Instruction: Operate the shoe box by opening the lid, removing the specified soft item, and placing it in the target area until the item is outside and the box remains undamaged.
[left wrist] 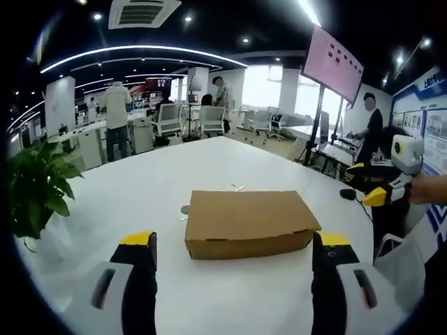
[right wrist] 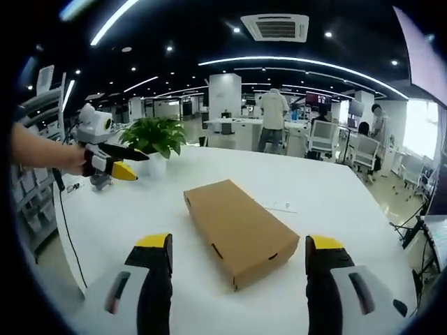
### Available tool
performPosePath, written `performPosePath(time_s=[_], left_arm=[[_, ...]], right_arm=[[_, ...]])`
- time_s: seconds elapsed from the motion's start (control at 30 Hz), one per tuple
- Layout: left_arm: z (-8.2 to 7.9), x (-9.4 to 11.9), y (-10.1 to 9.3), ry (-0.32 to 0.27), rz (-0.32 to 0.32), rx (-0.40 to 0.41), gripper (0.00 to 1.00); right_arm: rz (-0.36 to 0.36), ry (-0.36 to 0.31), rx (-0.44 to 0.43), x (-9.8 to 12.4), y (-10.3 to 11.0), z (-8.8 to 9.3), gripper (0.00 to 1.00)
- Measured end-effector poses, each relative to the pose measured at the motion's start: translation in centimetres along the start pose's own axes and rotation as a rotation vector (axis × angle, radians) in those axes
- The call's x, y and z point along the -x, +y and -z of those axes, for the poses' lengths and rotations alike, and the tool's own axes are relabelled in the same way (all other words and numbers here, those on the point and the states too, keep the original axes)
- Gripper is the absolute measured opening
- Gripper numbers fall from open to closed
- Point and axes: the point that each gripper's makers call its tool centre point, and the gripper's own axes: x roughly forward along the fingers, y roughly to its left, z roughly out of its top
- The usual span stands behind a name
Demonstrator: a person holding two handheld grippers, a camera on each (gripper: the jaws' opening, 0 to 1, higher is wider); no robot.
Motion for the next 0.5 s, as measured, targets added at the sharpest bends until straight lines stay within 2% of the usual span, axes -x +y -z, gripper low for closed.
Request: performPosePath(time_s=[0.07, 0.1, 0.3, 0.5], left_arm=[[-0.4, -0.3, 0.3, -0.013, 0.003, -0.008, 0.92], [-0.6, -0.6, 0.4, -0.014, 0.002, -0.013, 0.92], [-0.9, -1.2, 1.0, 0.019, 0.02, -0.053, 0.92], [-1.3, -1.7, 2.1, 0.02, 0.019, -0.061, 0.91]], right_arm=[[0.002, 0.001, 0.007, -0.2, -0.3, 0.0, 0.77], [-0.002, 0.022, -0.009, -0.3, -0.3, 0.3, 0.77], [-0.015, 0.02, -0.01, -0.4, -0.4, 0.3, 0.75], [-0.023, 0.067, -0.031, -1.0, 0.2, 1.5, 0.76]])
